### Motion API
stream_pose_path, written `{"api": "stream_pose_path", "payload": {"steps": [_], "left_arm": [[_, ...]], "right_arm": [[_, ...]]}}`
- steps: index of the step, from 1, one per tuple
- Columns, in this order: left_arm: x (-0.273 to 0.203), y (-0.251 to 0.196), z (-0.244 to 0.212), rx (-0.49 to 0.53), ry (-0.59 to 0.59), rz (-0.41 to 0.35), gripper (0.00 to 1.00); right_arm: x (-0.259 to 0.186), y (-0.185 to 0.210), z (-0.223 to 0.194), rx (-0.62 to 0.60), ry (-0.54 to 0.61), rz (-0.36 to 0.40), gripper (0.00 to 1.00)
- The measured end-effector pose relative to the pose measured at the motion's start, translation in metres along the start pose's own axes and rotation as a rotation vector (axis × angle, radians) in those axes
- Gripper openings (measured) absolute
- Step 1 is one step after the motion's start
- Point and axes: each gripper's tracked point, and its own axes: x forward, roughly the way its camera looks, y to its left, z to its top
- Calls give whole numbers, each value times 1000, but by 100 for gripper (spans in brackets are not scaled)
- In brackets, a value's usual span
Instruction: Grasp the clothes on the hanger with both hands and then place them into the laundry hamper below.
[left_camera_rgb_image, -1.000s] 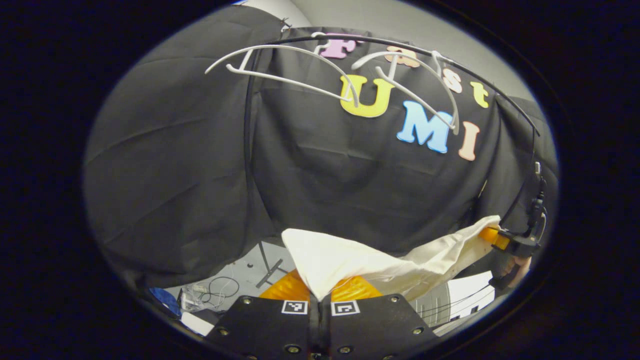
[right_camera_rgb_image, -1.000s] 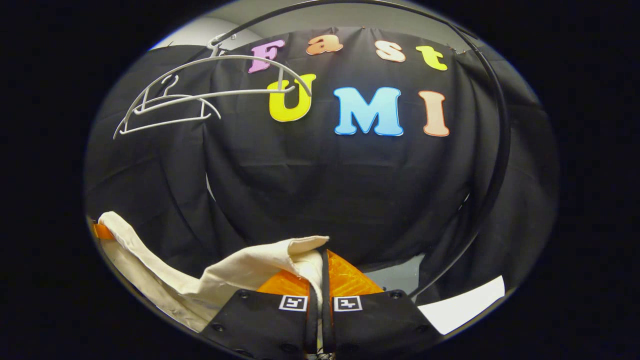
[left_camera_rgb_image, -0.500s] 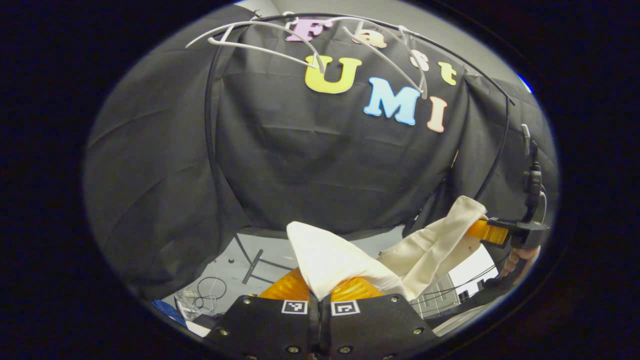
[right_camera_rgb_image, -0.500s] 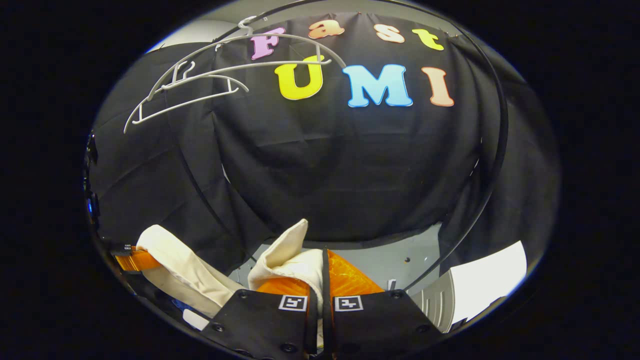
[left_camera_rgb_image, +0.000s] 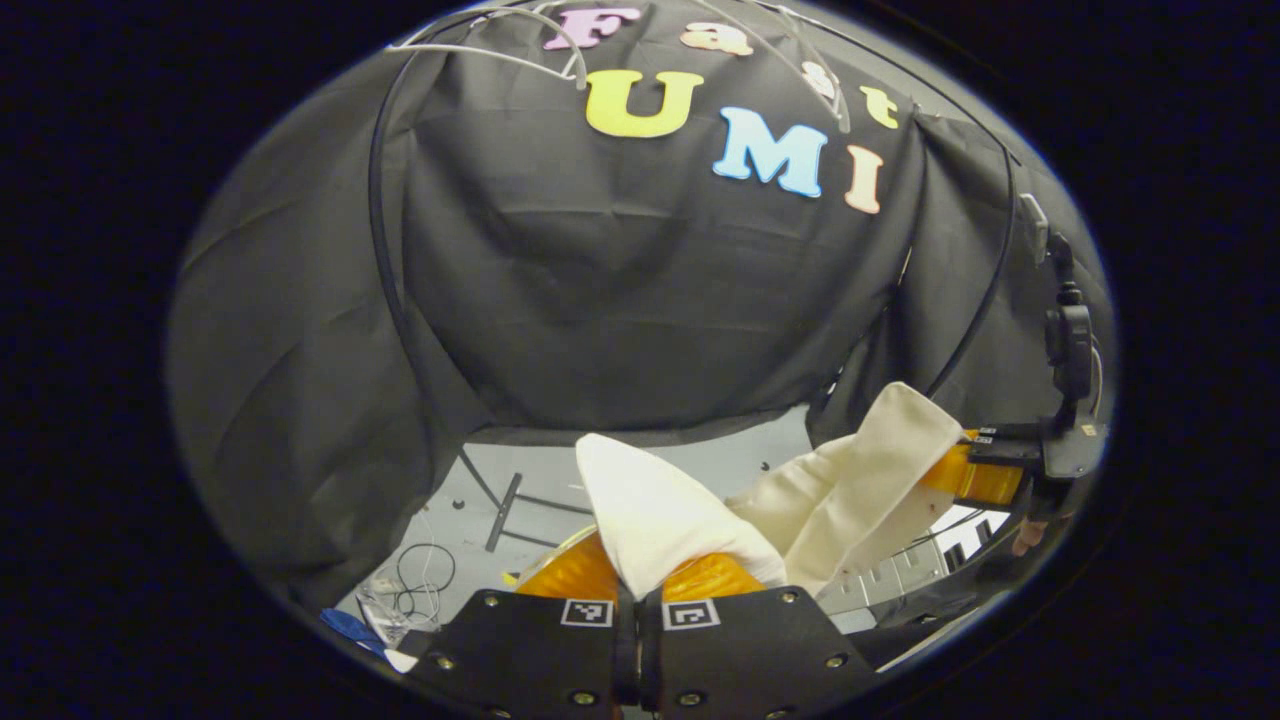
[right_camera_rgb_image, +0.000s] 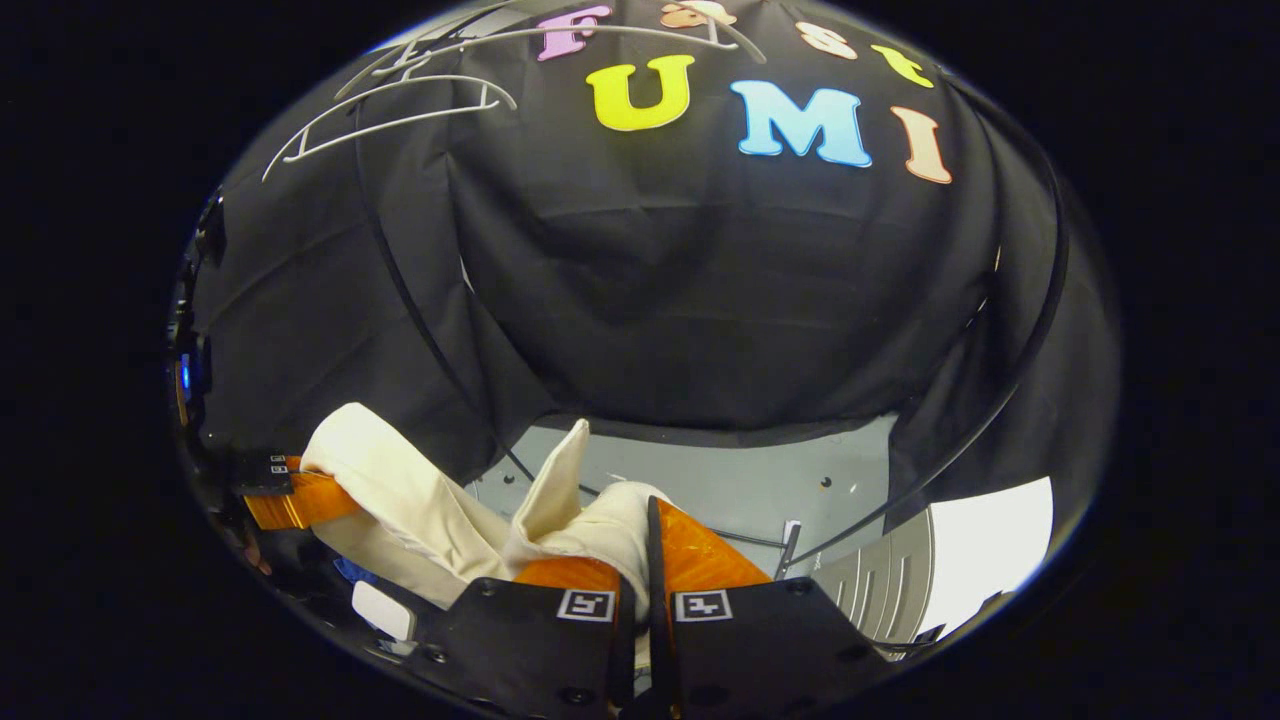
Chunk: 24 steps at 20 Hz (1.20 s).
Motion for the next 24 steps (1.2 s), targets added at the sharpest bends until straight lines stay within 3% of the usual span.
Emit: {"api": "stream_pose_path", "payload": {"steps": [9,10,11,12,13,15,16,18,20,22,23,24], "left_arm": [[3,16,-23,46,28,-8,5],[3,18,-24,49,30,-7,5],[4,19,-25,52,30,-6,5],[4,21,-26,63,36,5,5],[7,23,-30,73,43,7,6],[9,23,-42,83,71,-12,19],[9,22,-48,82,86,-24,29],[9,22,-53,73,95,-38,39],[5,23,-55,68,97,-37,66],[3,28,-57,79,98,-9,93],[2,29,-58,82,103,2,90],[-1,29,-61,80,105,13,90]], "right_arm": [[-3,-3,-22,143,71,-41,11],[-4,-2,-26,148,77,-39,7],[-5,-2,-29,154,83,-42,14],[-8,-1,-31,161,89,-44,14],[-8,0,-34,171,98,-44,7],[-12,6,-41,191,122,-29,27],[-13,6,-46,194,137,-22,27],[-15,13,-47,197,144,11,59],[-19,9,-46,191,144,5,89],[-20,5,-46,205,134,5,95],[-21,1,-46,217,138,4,98],[-22,-2,-49,223,144,4,94]]}}
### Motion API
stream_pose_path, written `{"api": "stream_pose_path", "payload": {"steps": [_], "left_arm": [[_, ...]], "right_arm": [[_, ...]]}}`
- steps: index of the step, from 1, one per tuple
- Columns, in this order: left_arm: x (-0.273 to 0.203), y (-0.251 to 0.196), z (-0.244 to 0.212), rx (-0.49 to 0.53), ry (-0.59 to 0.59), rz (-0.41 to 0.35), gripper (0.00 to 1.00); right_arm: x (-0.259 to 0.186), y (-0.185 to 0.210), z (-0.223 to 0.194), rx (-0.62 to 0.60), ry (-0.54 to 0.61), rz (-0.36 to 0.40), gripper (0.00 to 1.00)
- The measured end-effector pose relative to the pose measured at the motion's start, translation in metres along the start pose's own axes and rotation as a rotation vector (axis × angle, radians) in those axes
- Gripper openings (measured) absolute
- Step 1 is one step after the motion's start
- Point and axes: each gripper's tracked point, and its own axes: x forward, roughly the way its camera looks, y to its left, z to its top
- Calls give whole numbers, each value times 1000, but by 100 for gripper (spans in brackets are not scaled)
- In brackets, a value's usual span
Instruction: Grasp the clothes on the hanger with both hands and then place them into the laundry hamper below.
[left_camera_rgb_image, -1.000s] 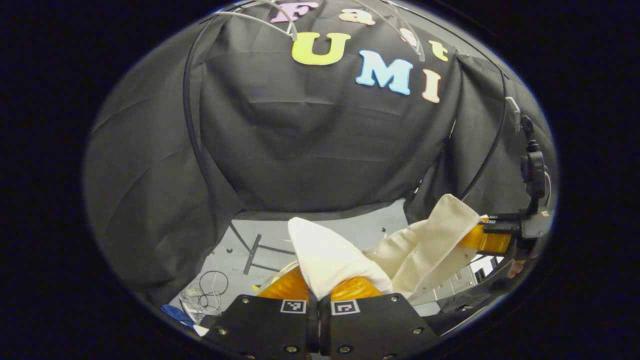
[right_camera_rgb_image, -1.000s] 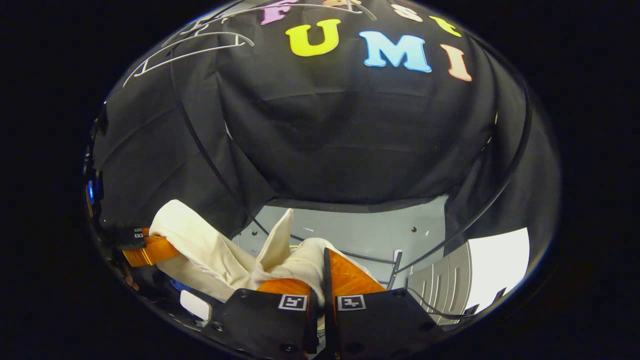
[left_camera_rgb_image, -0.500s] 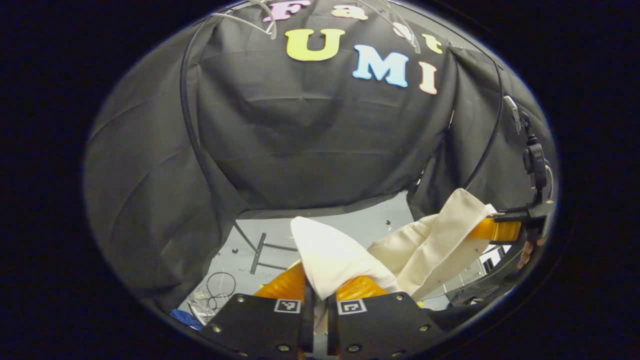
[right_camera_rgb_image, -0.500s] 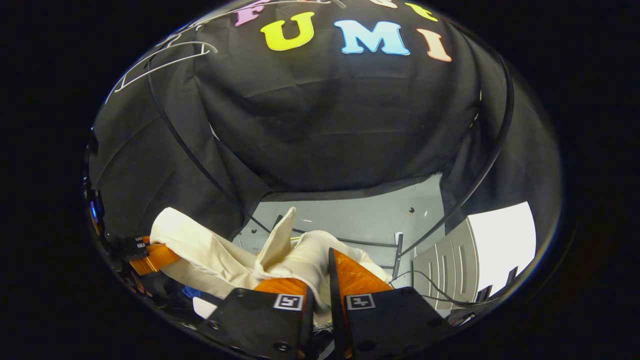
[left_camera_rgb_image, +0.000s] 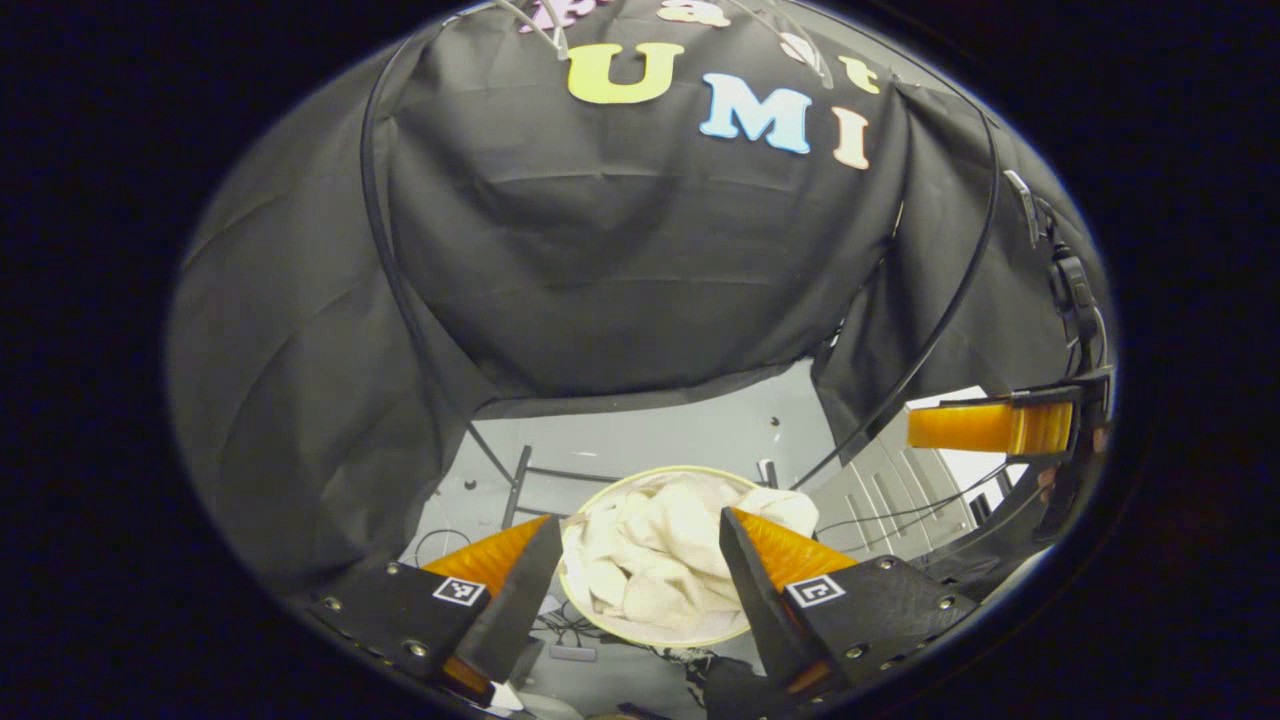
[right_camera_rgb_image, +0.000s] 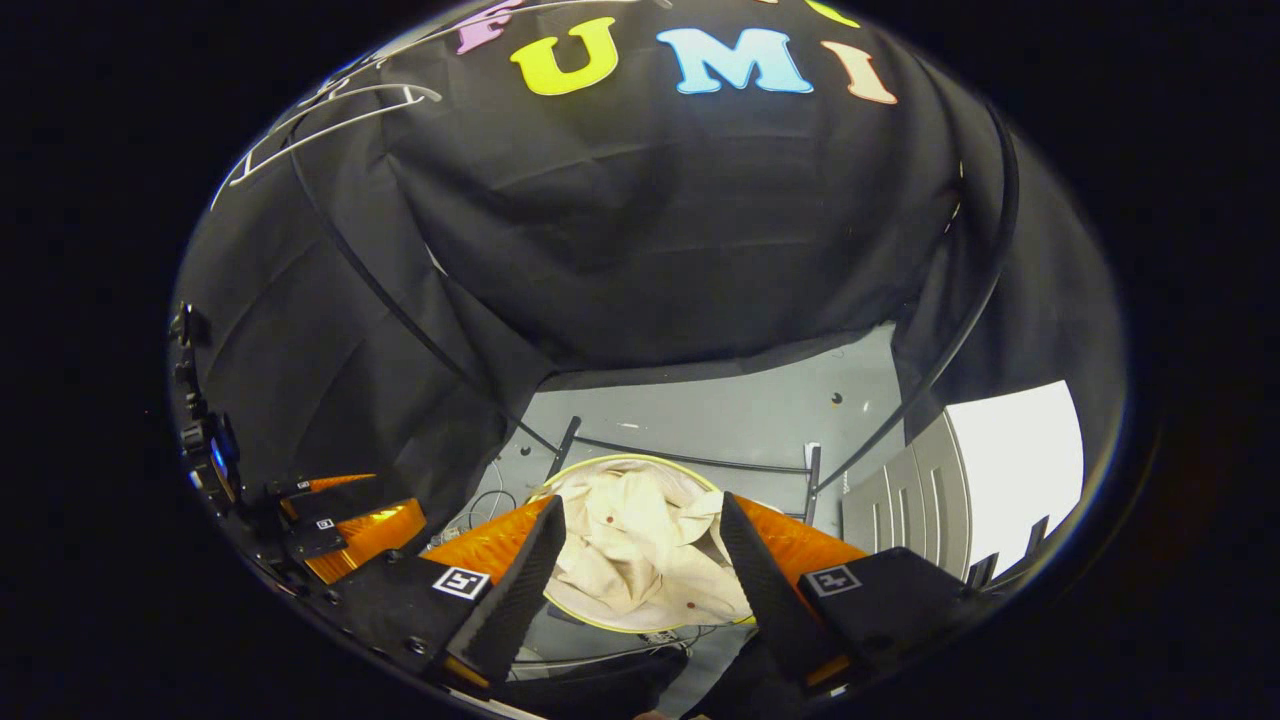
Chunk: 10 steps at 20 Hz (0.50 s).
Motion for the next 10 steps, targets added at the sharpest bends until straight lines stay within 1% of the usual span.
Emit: {"api": "stream_pose_path", "payload": {"steps": [1,2,6,9,10], "left_arm": [[-3,-1,0,-6,8,8,90],[-4,-2,-1,-11,15,22,93],[-22,-12,10,-7,3,109,93],[-44,-28,39,-19,-39,164,90],[-50,-37,48,-19,-59,176,93]], "right_arm": [[-3,-6,2,-1,-2,-3,99],[-4,-12,5,-6,-10,-3,98],[-18,-48,16,-56,-48,-11,98],[-38,-81,33,-54,-105,-20,98],[-43,-90,40,-56,-129,-22,98]]}}
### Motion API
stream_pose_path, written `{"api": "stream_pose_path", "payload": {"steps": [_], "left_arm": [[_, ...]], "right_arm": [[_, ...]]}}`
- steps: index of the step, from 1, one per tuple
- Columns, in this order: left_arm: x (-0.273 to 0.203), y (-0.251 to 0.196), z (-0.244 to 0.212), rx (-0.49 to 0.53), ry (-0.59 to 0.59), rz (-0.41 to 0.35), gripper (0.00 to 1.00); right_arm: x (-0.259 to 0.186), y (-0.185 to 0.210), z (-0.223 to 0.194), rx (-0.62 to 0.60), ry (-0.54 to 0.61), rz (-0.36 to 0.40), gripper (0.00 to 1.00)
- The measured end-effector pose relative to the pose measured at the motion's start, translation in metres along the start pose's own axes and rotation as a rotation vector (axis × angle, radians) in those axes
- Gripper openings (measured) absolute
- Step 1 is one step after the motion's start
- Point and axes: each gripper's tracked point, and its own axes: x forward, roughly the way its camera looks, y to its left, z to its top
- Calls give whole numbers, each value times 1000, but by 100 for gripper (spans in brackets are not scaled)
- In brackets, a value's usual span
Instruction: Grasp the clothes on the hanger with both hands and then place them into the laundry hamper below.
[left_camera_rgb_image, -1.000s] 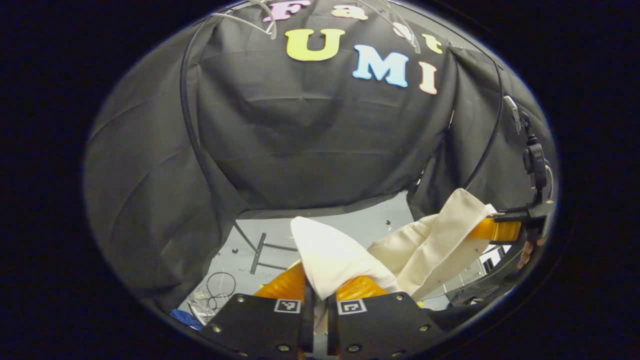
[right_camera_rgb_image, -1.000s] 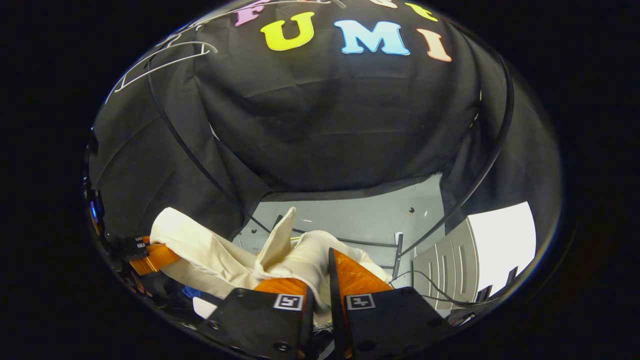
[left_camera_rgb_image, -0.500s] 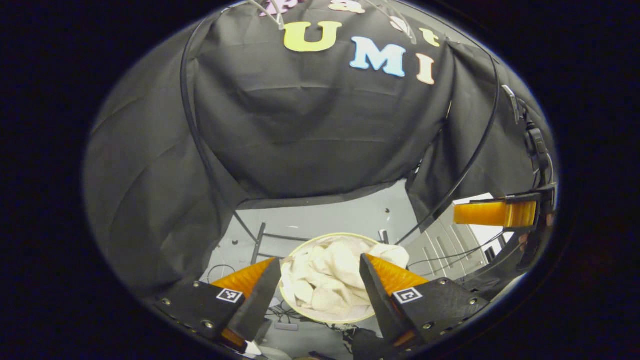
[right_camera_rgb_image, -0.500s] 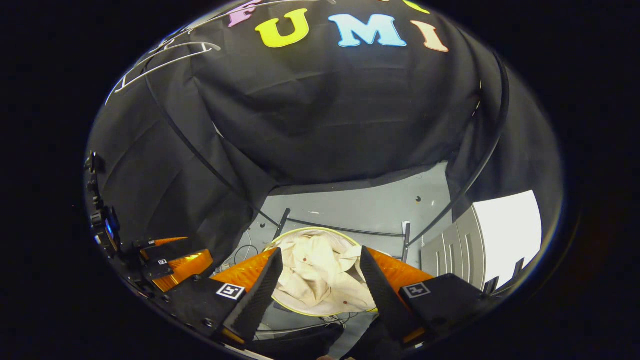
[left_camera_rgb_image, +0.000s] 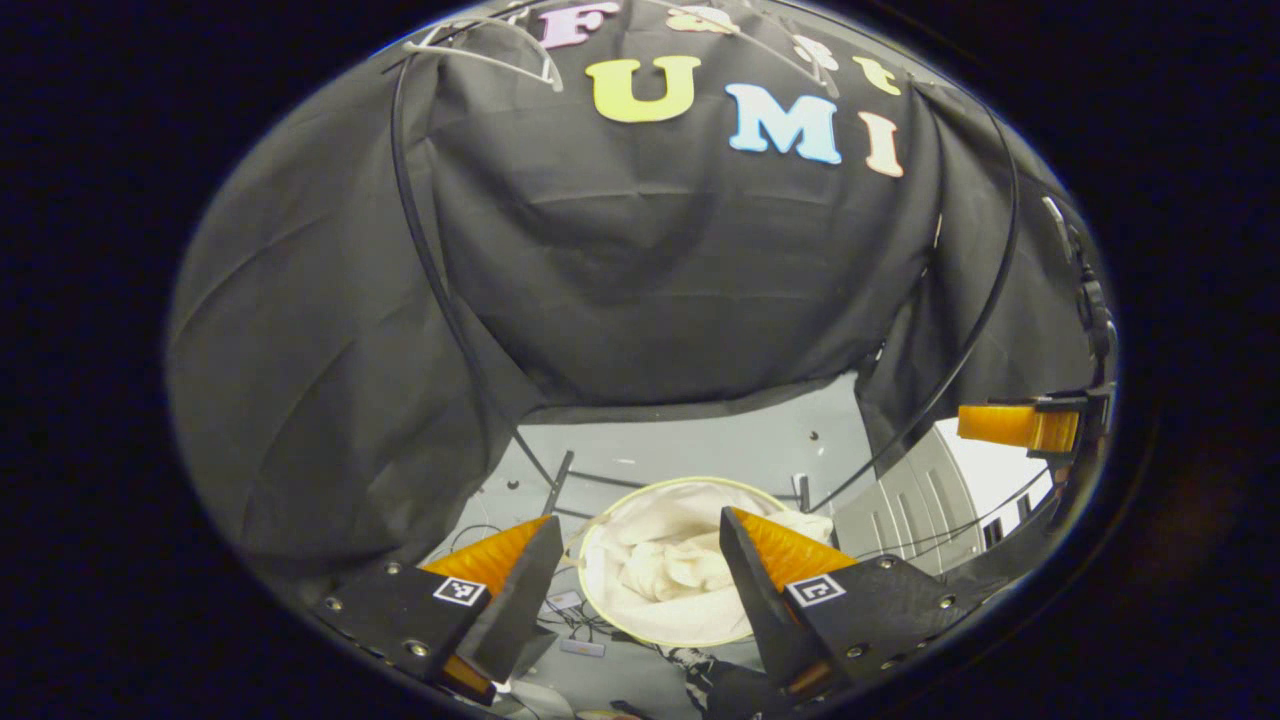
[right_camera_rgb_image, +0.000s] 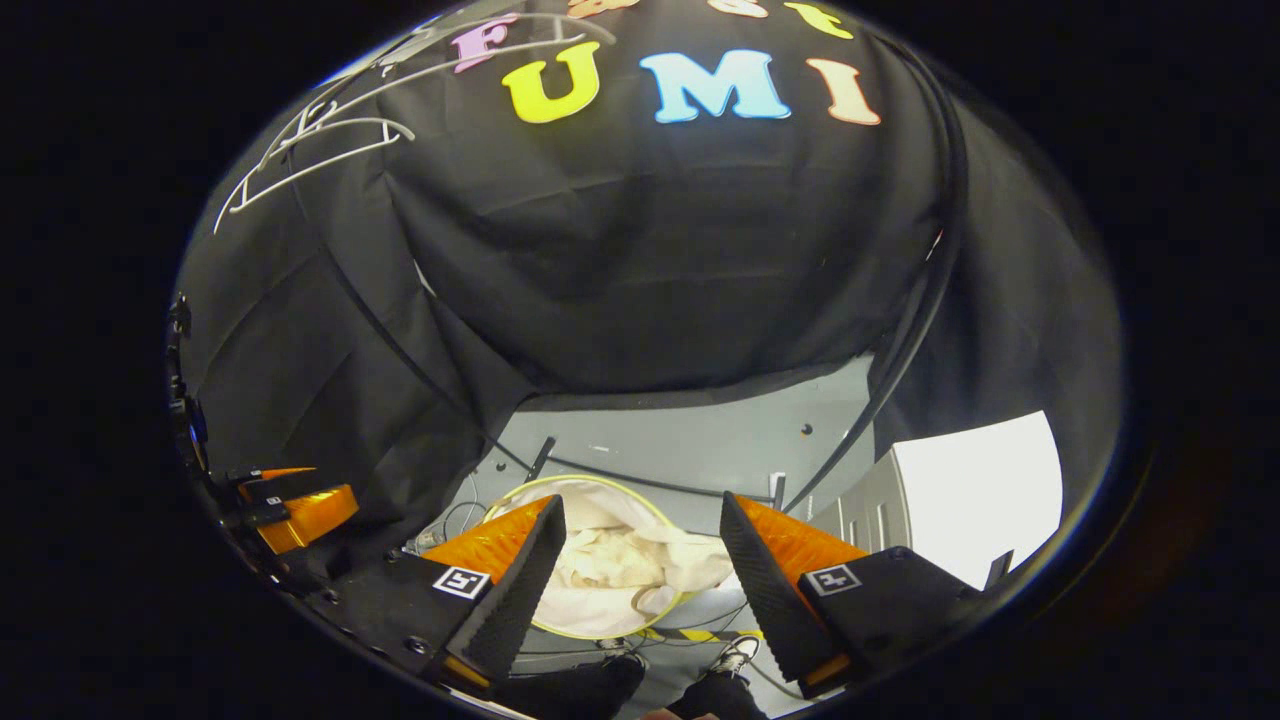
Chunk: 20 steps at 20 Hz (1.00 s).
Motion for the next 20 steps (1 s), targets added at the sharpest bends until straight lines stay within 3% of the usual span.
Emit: {"api": "stream_pose_path", "payload": {"steps": [4,11,14,16,17,19,20], "left_arm": [[-41,-34,58,-3,-108,44,90],[-111,-127,173,-37,-355,47,90],[-146,-165,205,-60,-476,43,90],[-178,-181,234,-70,-583,40,90],[-194,-186,244,-66,-625,37,90],[-210,-190,258,-44,-660,33,90],[-217,-192,264,-41,-671,23,89]], "right_arm": [[-25,-45,29,7,-102,-17,98],[-80,-112,88,5,-301,-30,98],[-114,-123,127,9,-440,-6,100],[-144,-128,158,-6,-550,-4,93],[-160,-130,173,-19,-604,-13,98],[-185,-130,197,-60,-697,-36,93],[-193,-130,203,-80,-727,-49,98]]}}
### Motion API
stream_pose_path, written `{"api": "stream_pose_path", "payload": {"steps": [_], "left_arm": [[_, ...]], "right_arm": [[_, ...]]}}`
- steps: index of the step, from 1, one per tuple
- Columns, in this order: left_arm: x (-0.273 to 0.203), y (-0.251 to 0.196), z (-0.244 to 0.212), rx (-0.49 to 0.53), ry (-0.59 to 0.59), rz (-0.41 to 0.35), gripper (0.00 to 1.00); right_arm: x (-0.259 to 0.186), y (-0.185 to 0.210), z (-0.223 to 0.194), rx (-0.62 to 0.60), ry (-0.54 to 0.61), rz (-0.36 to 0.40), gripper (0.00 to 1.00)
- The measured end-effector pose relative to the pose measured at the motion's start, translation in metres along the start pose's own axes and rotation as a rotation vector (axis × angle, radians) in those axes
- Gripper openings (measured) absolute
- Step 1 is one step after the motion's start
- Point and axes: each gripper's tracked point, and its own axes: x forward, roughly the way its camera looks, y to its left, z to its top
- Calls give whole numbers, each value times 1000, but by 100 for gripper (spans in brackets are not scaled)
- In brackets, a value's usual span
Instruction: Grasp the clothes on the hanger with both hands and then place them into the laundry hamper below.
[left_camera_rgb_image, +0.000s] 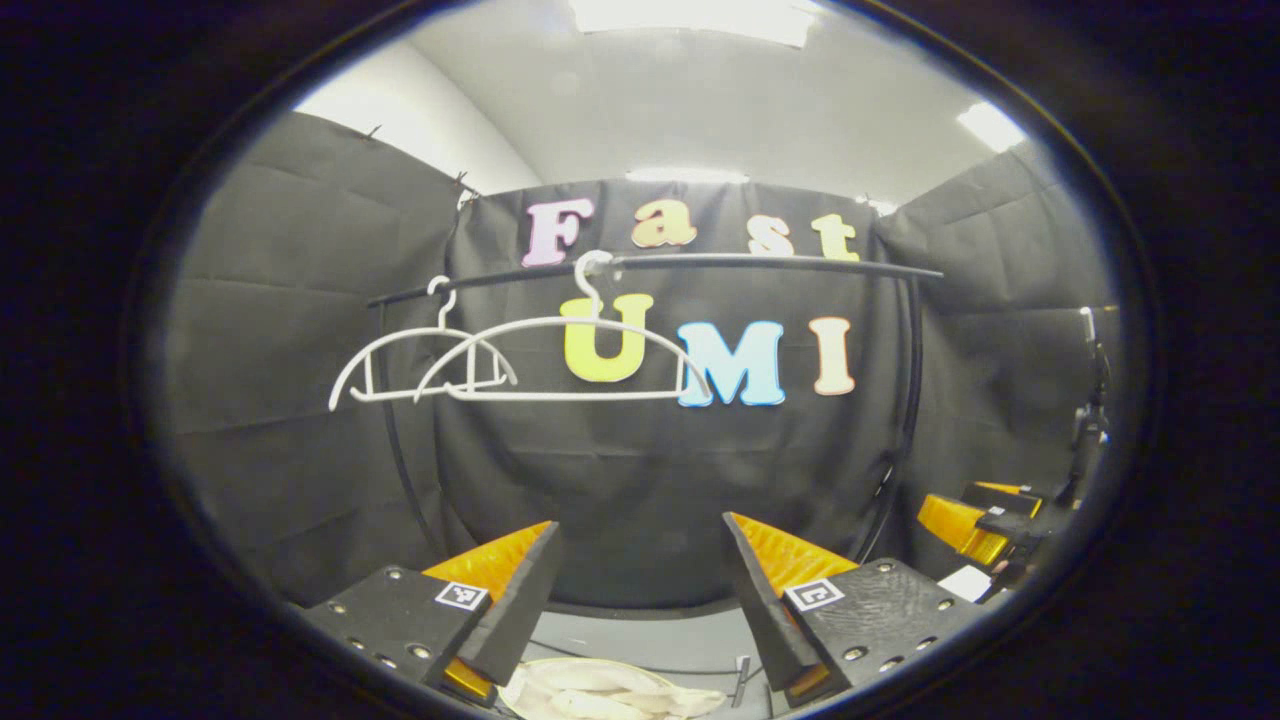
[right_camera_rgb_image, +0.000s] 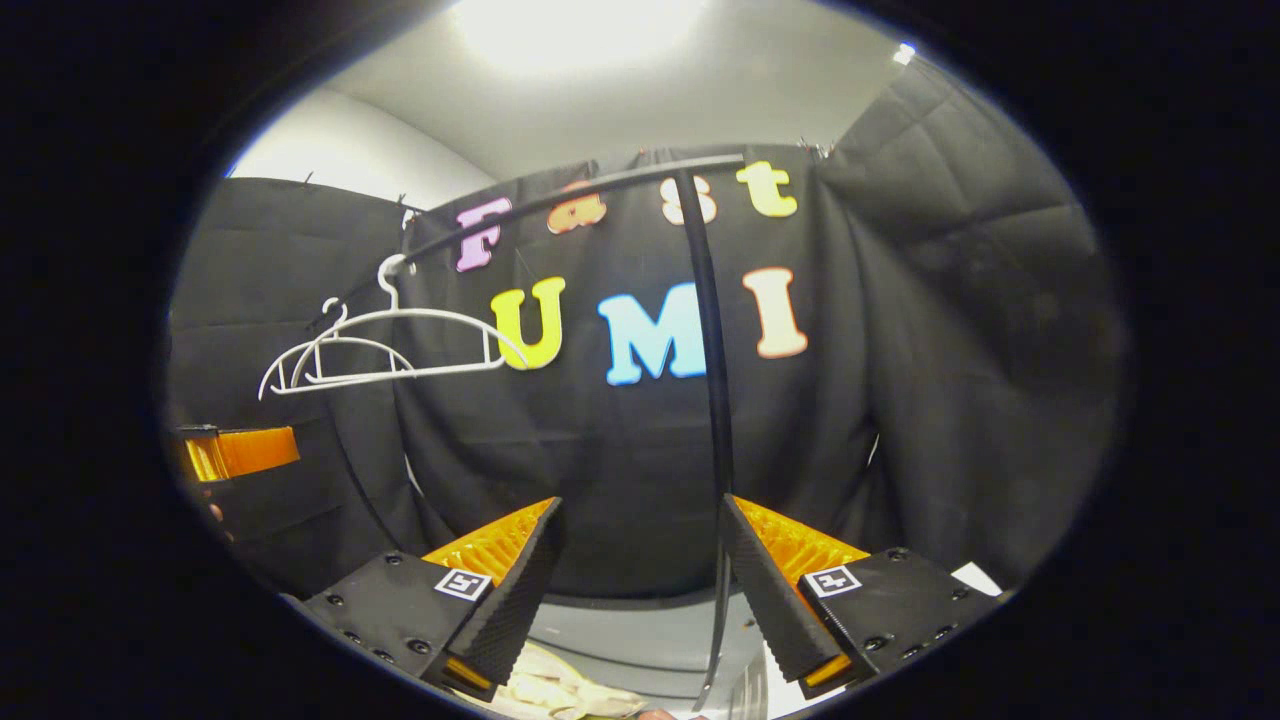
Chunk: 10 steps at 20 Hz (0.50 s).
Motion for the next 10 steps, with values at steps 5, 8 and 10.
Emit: {"api": "stream_pose_path", "payload": {"steps": [5,8,10], "left_arm": [[-16,25,43,-52,-124,-11,89],[-23,54,39,-35,-185,-6,89],[-30,68,36,-40,-222,-17,89]], "right_arm": [[-11,11,18,-9,-41,-49,98],[-16,17,14,-43,-19,-91,98],[-18,21,10,-62,-10,-122,98]]}}
